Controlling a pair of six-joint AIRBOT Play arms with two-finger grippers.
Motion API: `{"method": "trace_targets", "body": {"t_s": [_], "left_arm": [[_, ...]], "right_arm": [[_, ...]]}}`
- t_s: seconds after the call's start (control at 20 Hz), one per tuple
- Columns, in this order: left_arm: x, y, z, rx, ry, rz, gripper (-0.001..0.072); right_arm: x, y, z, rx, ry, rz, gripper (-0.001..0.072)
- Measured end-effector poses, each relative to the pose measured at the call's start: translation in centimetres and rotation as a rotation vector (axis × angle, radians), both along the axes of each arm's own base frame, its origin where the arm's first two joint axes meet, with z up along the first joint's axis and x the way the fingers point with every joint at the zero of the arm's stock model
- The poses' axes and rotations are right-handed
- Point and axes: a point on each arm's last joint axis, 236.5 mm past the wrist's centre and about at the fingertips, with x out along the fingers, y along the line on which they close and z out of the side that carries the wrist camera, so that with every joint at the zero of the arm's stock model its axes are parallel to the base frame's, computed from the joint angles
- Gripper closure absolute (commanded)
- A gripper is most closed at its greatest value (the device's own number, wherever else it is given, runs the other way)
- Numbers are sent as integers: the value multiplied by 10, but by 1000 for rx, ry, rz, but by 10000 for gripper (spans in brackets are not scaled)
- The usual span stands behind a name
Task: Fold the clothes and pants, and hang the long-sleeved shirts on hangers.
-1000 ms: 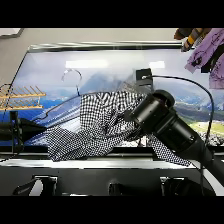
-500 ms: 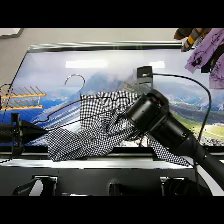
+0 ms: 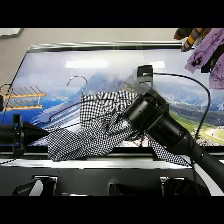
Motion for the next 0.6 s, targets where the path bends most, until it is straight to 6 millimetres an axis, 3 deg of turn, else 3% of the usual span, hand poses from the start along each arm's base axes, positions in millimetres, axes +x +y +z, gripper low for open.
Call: {"method": "trace_targets", "body": {"t_s": [0.6], "left_arm": [[-3, -21, -17, -25, 56, -76, 686]], "right_arm": [[3, 1, 6, 14, -21, -8, 681]]}}
